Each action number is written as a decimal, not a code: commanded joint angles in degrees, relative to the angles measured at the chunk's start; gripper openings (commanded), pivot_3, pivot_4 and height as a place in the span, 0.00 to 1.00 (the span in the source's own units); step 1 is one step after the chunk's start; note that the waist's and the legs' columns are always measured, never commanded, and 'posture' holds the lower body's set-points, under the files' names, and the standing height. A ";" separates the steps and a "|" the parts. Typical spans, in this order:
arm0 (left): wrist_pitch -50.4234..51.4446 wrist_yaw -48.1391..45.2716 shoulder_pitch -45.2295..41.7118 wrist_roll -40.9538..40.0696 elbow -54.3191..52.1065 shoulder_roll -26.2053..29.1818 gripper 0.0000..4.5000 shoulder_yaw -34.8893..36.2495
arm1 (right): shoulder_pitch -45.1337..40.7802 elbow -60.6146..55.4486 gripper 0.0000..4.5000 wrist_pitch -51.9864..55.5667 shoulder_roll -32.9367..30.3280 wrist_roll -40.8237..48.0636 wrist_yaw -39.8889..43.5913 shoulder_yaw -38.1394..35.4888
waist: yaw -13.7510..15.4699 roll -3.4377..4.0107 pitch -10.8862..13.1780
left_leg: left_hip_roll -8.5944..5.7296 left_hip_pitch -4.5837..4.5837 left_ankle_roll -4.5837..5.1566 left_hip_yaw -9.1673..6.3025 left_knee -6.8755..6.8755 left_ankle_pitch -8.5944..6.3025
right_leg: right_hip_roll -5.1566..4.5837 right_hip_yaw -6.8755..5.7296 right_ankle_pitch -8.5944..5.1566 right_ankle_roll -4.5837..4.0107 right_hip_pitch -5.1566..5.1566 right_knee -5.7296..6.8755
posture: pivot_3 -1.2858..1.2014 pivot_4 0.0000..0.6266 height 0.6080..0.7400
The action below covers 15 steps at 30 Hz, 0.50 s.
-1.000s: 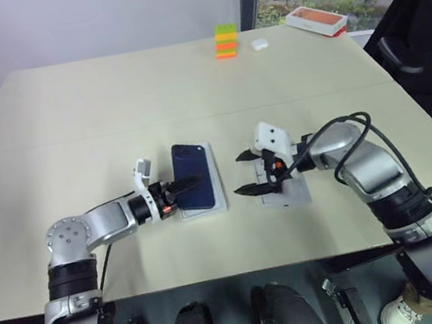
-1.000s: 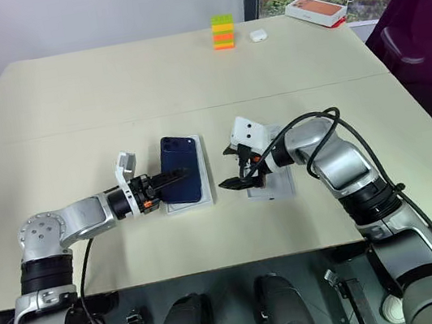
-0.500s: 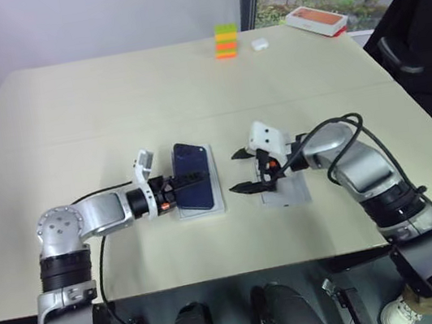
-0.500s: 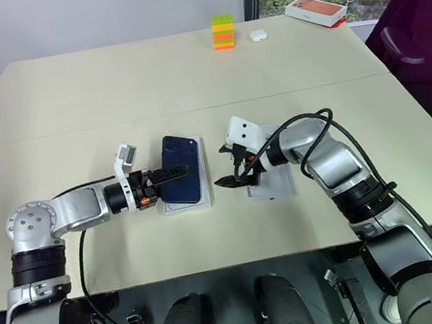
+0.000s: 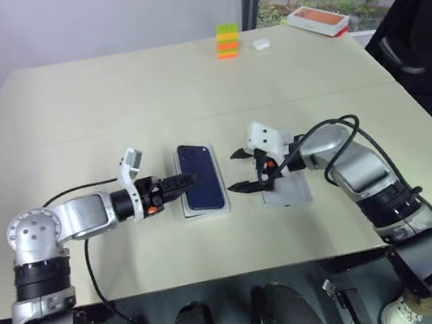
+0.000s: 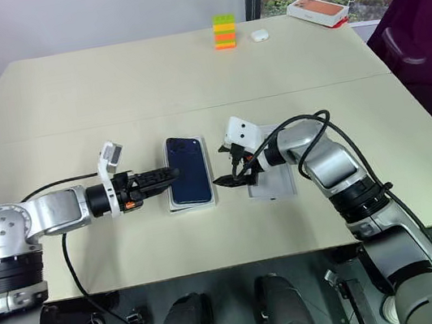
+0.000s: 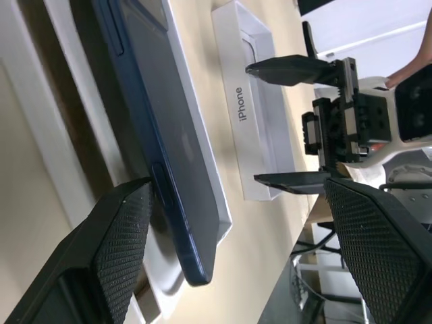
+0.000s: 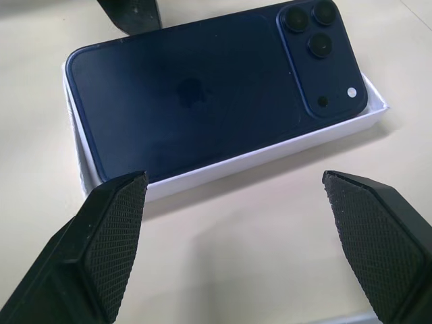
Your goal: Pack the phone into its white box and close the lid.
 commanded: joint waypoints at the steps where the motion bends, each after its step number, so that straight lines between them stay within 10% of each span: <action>1: -3.56 -7.76 1.27 8.64 -7.48 4.74 0.93 0.85 | -1.70 -0.57 0.97 -0.79 0.26 0.48 0.09 -0.86 | -0.13 0.02 0.02 | 0.00 -0.01 0.00 0.06 0.00 0.00 | 0.01 0.00 0.00 0.00 -0.02 -0.01 | 0.52 0.24 1.00; 15: -15.83 -29.66 7.88 28.81 -7.31 8.95 0.93 1.25 | -2.69 3.08 0.97 -0.60 2.74 2.60 -2.93 -4.46 | -0.16 0.07 0.04 | 0.01 -0.02 0.01 0.26 -0.03 -0.01 | 0.01 0.04 -0.01 0.00 -0.10 -0.02 | 0.52 0.24 1.00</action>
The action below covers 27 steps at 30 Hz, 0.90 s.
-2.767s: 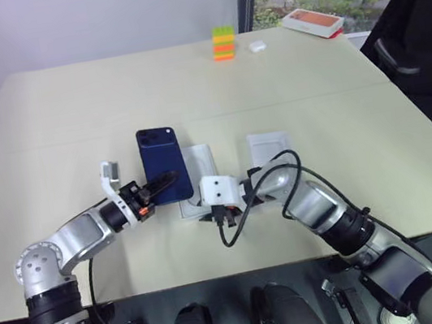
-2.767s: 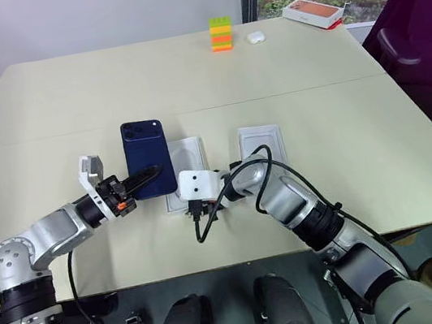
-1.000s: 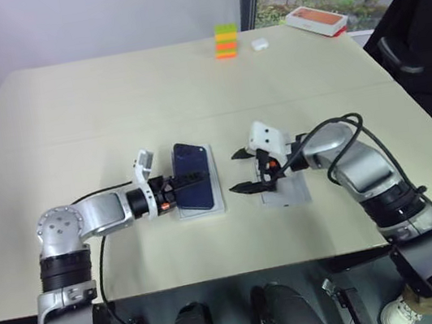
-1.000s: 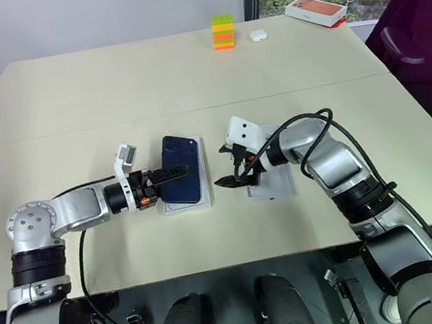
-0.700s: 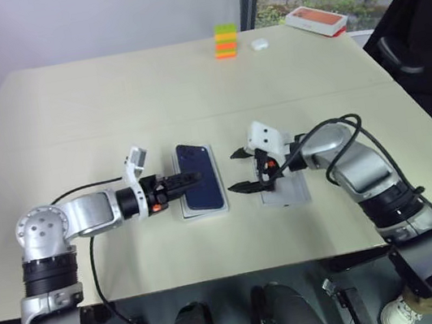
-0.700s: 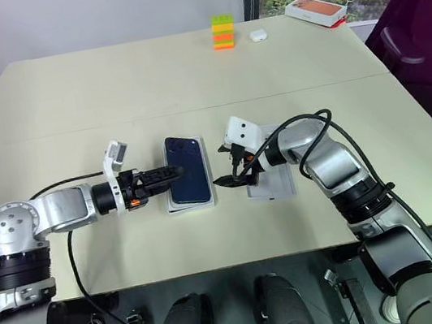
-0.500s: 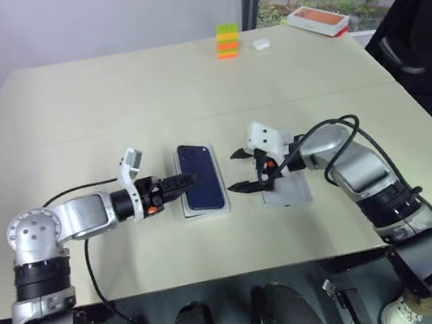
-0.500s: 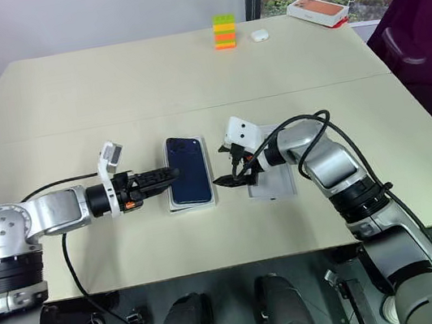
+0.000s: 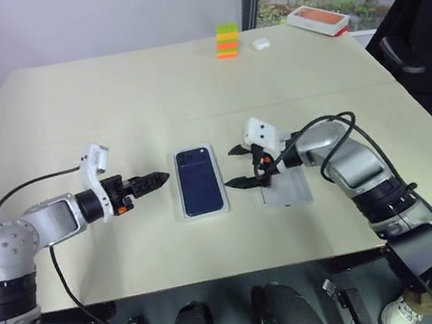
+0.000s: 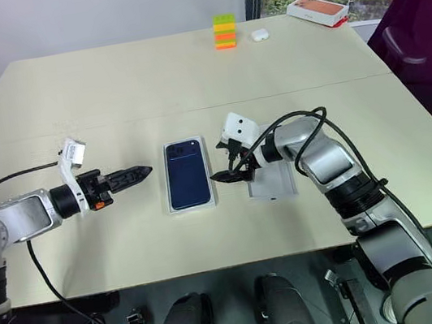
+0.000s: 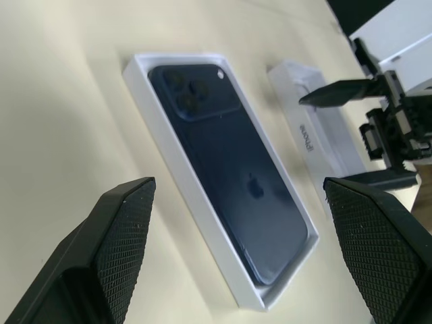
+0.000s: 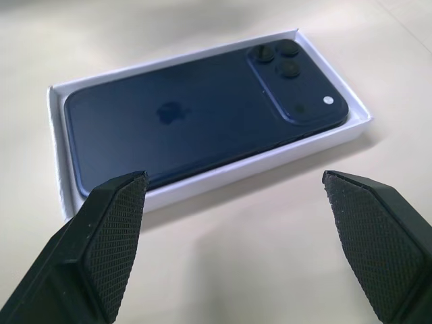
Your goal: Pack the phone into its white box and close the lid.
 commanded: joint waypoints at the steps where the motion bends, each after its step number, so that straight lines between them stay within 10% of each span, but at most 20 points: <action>1: -3.32 -4.43 1.71 5.15 0.37 0.63 0.94 0.52 | -0.49 0.23 0.91 -0.92 0.51 1.48 -1.49 -3.26 | -0.10 0.00 0.00 | 0.01 0.00 0.00 0.04 -0.02 0.00 | 0.01 0.02 0.00 0.00 -0.03 0.00 | 0.52 0.24 1.00; 5: -4.15 -6.38 1.87 9.24 3.26 -0.94 0.77 -0.61 | 0.82 0.14 0.56 -1.94 0.76 0.56 -2.25 -2.53 | 0.02 0.00 0.00 | 0.03 -0.01 0.01 0.04 -0.03 0.00 | 0.03 0.01 0.00 0.00 -0.05 0.01 | 0.52 0.24 1.00; 10: -4.23 -3.60 0.08 14.33 6.51 -5.57 0.21 -1.60 | 1.65 1.29 0.00 -5.47 1.10 -3.60 -3.97 1.11 | 0.09 -0.01 -0.01 | 0.02 -0.01 0.02 0.07 -0.01 0.00 | -0.01 0.02 0.00 0.01 -0.03 0.02 | 0.52 0.24 1.00; 12: -3.92 -3.42 -0.43 16.57 7.35 -6.59 0.01 -2.87 | 2.24 1.77 0.00 -7.14 1.27 -5.64 -4.70 2.88 | 0.07 -0.01 -0.01 | 0.02 -0.01 0.02 0.06 0.00 0.00 | 0.00 0.03 0.01 0.01 -0.03 0.04 | 0.52 0.24 1.00; 27: 1.31 -7.03 -5.98 24.48 7.80 -15.73 0.01 -11.75 | 4.69 1.37 0.00 -9.71 3.29 -12.07 -7.46 7.06 | 0.23 -0.02 -0.05 | 0.01 0.07 0.02 0.01 0.14 0.00 | 0.00 0.05 0.02 0.00 0.11 0.12 | 0.52 0.24 1.00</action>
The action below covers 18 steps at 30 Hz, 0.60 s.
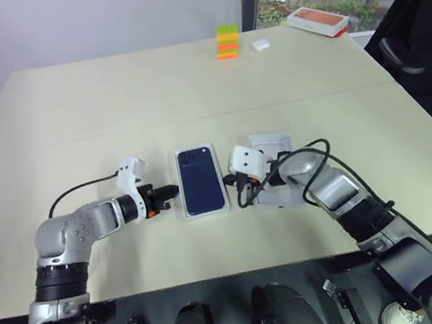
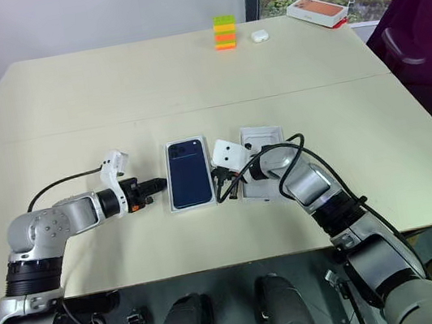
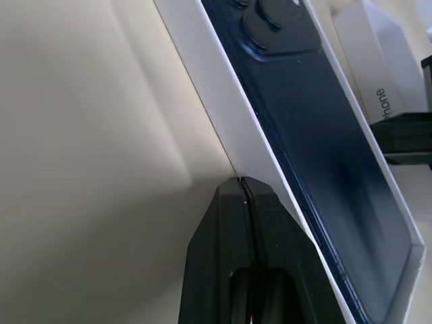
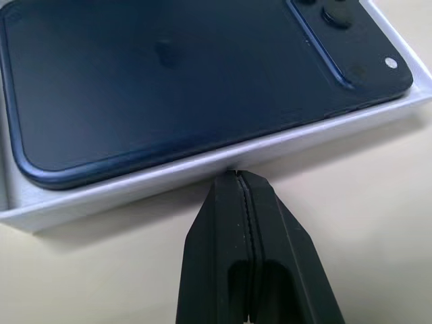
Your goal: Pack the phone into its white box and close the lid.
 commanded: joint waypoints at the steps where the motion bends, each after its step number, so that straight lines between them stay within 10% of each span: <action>1: 3.11 -1.66 -0.46 0.26 -0.64 -2.58 0.01 -3.28 | 0.24 -1.31 0.00 -0.48 -0.05 -0.74 0.39 0.41 | 0.11 0.00 -0.01 | 0.00 0.00 0.00 -0.02 0.00 0.00 | 0.00 -0.01 0.00 0.00 0.02 0.00 | 0.52 0.24 1.00; 18: 0.72 -5.51 -5.63 8.01 3.24 -12.70 0.01 -9.45 | 7.37 -9.07 0.00 2.54 -9.72 1.09 6.90 -3.37 | 3.02 0.03 -0.08 | -0.17 0.15 0.08 -0.23 0.11 -0.04 | -0.16 -0.27 -0.17 0.25 0.47 -0.19 | 0.52 0.24 1.00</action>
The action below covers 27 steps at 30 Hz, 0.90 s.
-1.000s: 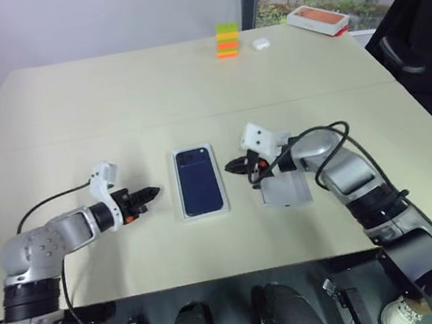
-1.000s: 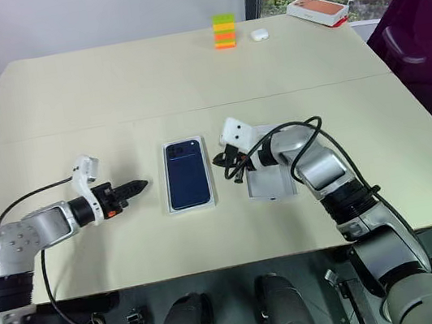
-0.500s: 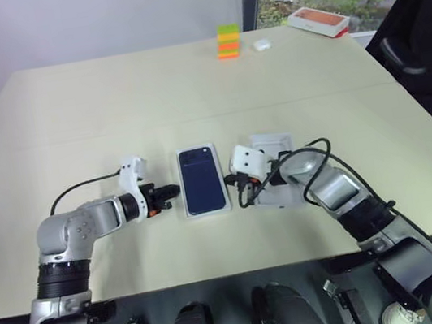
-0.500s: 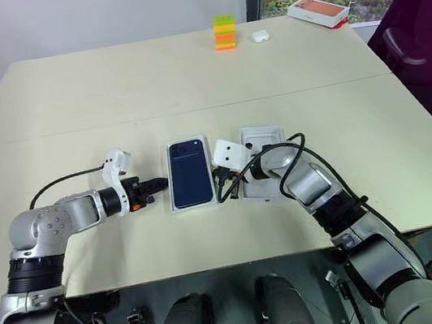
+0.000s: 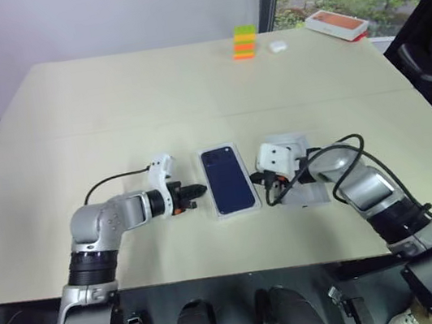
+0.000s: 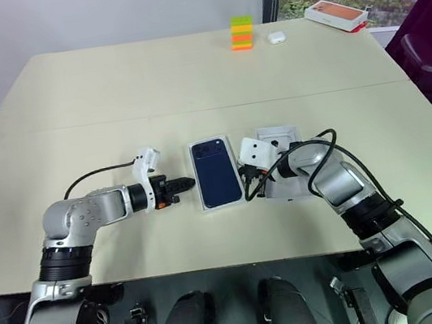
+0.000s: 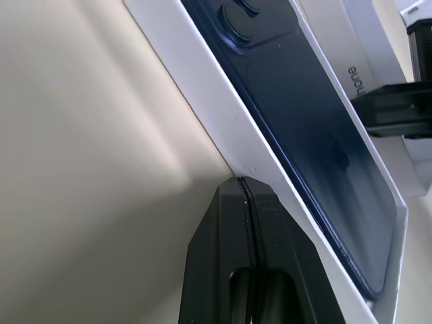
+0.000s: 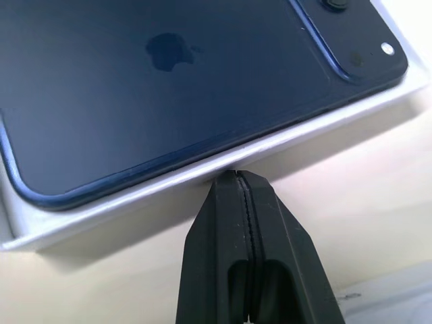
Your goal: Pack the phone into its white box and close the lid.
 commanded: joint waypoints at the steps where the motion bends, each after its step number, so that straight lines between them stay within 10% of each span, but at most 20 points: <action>1: -0.87 -3.13 -1.29 1.60 1.55 -2.97 0.01 -5.58 | 2.48 -3.31 0.00 0.72 -1.24 0.69 2.06 1.08 | -0.02 0.00 0.00 | 0.00 0.00 0.00 0.00 0.00 0.00 | 0.00 0.00 0.00 0.00 0.01 0.00 | 0.52 0.24 1.00; 27: -2.48 -8.42 0.19 5.90 -3.55 -2.77 0.01 -5.66 | 2.54 -5.82 0.00 5.31 -4.20 4.73 4.85 -4.05 | -0.43 0.01 -0.03 | -0.05 0.01 0.10 -0.15 -0.03 -0.06 | -0.07 -0.12 -0.03 0.06 0.19 -0.27 | 0.52 0.24 1.00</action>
